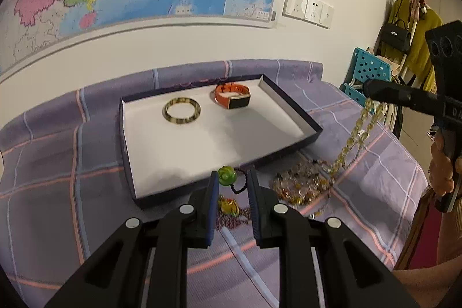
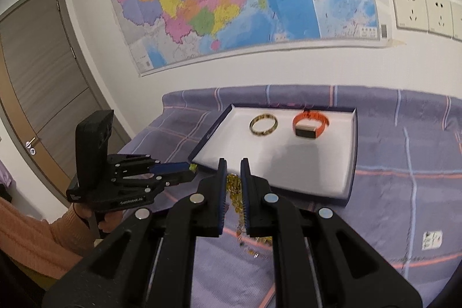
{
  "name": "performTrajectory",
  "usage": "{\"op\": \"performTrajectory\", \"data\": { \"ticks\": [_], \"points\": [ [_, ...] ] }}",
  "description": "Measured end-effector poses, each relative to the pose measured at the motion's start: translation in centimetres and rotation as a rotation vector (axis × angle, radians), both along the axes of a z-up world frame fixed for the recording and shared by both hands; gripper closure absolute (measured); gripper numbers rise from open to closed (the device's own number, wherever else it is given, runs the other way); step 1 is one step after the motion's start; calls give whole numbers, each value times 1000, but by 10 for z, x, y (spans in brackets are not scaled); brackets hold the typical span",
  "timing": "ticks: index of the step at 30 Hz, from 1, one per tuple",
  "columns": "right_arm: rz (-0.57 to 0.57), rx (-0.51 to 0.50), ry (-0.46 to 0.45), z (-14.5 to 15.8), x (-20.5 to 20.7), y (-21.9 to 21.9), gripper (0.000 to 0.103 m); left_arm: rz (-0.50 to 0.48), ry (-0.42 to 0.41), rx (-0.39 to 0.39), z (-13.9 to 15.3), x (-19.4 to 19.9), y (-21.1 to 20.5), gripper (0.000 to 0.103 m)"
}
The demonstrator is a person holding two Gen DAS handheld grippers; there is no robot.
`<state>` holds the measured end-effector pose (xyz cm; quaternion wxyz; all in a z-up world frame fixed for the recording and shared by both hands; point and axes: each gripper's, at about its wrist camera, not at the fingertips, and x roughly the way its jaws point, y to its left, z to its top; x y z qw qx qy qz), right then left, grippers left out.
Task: Organize jewelry
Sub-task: 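Carry the pendant and yellow necklace over the white tray with both tools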
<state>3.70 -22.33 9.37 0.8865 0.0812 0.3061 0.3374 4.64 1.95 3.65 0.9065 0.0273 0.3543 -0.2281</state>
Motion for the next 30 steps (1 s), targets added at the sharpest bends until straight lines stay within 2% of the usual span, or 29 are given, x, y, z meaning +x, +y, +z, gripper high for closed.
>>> {"op": "performTrajectory", "data": {
  "ticks": [11, 22, 30],
  "points": [
    [-43, -32, -32, 20, 54, 3, 93, 35, -4, 13, 6, 42, 1, 85],
    [-75, -26, 17, 2, 110, 17, 93, 58, 11, 52, -1, 81, -7, 85],
    [-81, -30, 63, -14, 141, 28, 93, 78, 45, 51, -11, 107, -7, 85]
  ]
}}
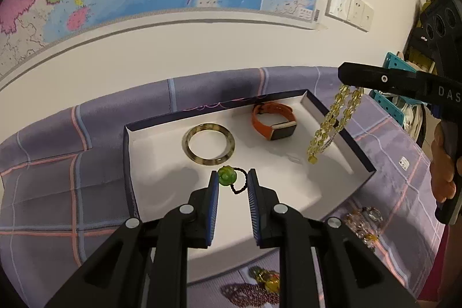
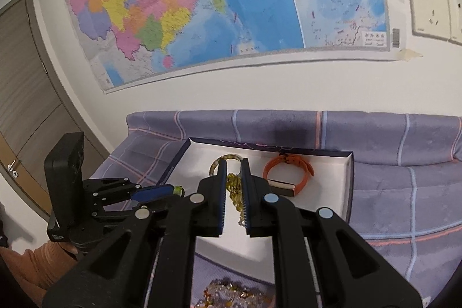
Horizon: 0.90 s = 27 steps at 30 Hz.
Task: Organize jewelry
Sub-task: 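Carry the pendant and yellow necklace over the white tray with both tools, then lower the pendant and necklace into the tray and open both tools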
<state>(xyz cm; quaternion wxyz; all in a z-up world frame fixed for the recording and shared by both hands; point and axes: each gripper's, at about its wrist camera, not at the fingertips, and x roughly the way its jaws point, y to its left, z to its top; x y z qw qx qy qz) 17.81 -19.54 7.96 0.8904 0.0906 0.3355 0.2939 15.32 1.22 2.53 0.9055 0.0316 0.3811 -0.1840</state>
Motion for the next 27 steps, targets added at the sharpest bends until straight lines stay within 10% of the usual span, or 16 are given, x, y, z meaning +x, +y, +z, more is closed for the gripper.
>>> {"op": "performTrajectory", "data": {
  "ticks": [27],
  "points": [
    [-13, -88, 142, -75, 45, 6, 93, 52, 112, 47, -44, 51, -2, 85]
  ]
}}
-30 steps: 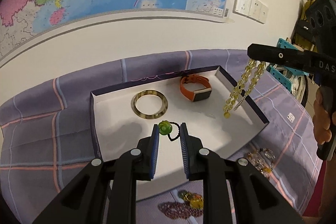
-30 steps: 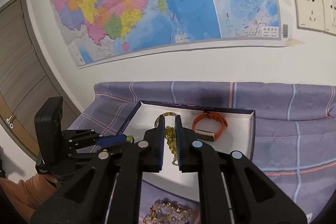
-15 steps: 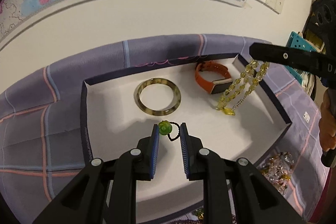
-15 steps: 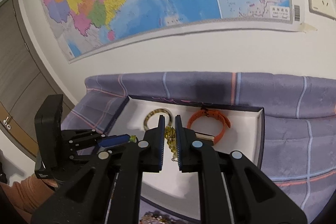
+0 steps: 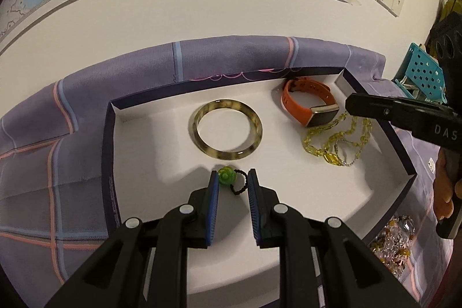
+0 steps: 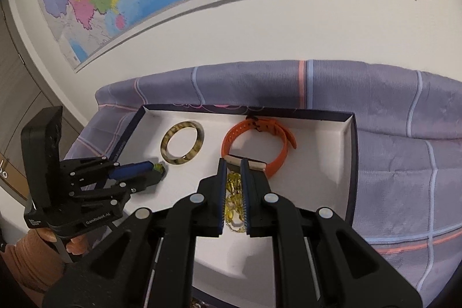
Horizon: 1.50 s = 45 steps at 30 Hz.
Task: Organize jewelry
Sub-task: 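Lower the pendant and necklace into the tray and open both tools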
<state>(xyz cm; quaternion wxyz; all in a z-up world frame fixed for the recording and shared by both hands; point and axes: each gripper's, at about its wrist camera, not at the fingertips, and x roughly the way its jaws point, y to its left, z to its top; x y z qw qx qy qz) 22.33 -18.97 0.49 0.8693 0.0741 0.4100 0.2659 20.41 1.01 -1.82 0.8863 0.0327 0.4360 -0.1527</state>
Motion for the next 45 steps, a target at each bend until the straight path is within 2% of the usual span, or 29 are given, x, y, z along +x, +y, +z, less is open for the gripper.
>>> {"op": "performTrajectory", "data": {
  "ticks": [10, 33, 37, 39, 41, 42, 45],
  "points": [
    [11, -21, 1, -4, -3, 6, 93, 4, -13, 23, 0, -3, -6, 85],
    [8, -43, 20, -16, 2, 11, 93, 22, -4, 23, -3, 2, -10, 82],
    [6, -59, 27, -20, 2, 12, 90, 30, -3, 15, -3, 3, -9, 81],
    [1, -67, 27, -21, 2, 13, 89, 31, -3, 15, -3, 3, -10, 76],
    [-6, -63, 31, -22, 3, 11, 89, 37, -6, 20, -3, 2, -9, 66],
    [-10, -60, 33, -23, 3, 9, 89, 39, -5, 20, -3, 2, -8, 66],
    [-25, -55, 29, -21, 1, 4, 84, 53, -8, 24, -2, 0, -6, 55]
  ]
}}
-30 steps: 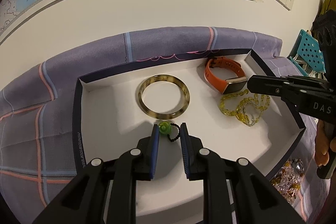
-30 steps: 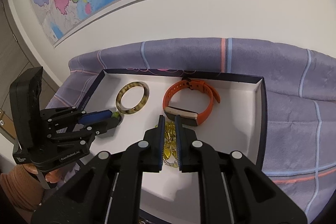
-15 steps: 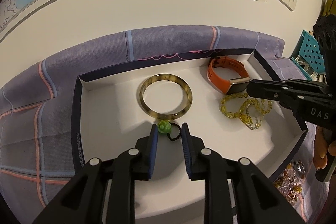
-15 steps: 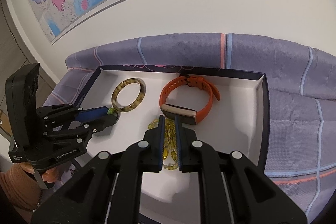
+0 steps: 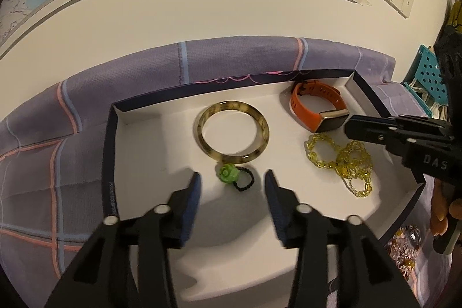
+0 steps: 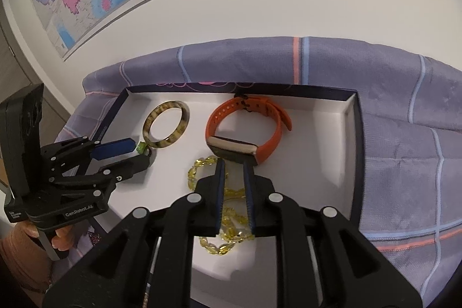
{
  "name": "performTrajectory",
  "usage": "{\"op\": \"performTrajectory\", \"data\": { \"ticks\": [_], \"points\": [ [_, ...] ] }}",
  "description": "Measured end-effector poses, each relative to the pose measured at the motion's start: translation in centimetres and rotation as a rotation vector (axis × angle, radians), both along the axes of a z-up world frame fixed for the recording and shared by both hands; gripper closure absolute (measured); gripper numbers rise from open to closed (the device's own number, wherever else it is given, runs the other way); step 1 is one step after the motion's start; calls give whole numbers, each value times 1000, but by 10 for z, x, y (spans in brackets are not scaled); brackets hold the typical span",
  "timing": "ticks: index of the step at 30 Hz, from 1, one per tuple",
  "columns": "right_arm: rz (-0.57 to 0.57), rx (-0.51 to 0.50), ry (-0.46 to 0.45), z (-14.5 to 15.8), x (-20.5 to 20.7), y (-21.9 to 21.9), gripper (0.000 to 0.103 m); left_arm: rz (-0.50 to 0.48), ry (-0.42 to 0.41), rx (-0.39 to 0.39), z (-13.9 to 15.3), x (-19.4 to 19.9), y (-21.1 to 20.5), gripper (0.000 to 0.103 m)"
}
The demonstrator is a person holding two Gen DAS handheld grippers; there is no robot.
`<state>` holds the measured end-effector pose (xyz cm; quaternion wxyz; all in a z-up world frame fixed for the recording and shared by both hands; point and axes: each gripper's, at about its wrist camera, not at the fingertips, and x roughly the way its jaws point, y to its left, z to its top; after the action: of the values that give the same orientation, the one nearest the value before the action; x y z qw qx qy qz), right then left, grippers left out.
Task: Organize jewelry
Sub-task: 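Lower the pendant and necklace into the tray and open both tools, then withdraw both tools from the tray toward the remaining jewelry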
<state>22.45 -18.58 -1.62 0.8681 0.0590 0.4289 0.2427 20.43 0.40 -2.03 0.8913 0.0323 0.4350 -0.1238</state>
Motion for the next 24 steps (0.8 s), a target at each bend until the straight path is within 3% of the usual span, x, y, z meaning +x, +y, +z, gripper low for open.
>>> {"op": "performTrajectory", "data": {
  "ticks": [4, 7, 10, 13, 19, 24],
  "points": [
    [-1, 15, -27, 9, -13, -10, 73, 32, -26, -13, 9, -8, 8, 44],
    [17, 22, -56, 21, -34, -19, 73, 44, -74, -23, 24, -25, 14, 42],
    [56, 32, -99, 33, -65, -29, 73, 43, -109, -30, 33, -43, 18, 31],
    [109, 33, -123, 38, -101, -35, 72, 27, -140, -29, 38, -68, 21, 31],
    [181, -89, -77, 11, -152, -16, 73, 2, -137, -66, 32, -104, 21, 31],
    [167, -161, -74, -8, -169, -5, 73, -7, -94, -85, 18, -122, 17, 31]
  ]
}}
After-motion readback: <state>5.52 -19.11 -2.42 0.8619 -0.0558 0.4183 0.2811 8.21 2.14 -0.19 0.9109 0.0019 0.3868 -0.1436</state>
